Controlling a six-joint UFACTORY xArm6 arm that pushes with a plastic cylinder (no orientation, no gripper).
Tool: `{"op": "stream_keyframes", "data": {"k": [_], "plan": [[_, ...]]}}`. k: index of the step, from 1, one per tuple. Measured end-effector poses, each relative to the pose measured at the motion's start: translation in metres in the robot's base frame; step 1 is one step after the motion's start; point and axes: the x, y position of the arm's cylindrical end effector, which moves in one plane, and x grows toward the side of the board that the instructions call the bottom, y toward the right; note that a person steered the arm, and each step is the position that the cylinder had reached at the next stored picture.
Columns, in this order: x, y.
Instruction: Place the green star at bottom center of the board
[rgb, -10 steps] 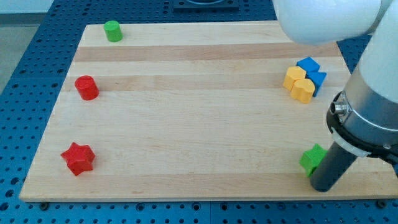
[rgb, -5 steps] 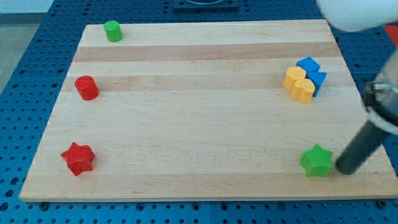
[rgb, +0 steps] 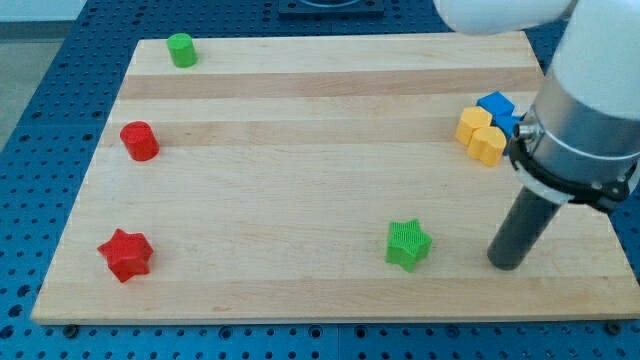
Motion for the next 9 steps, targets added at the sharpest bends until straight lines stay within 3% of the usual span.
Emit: {"op": "stream_keyframes", "data": {"k": [3, 5, 9], "plan": [[-0.051, 0.036], [-0.014, -0.01], [-0.013, -0.144]]}}
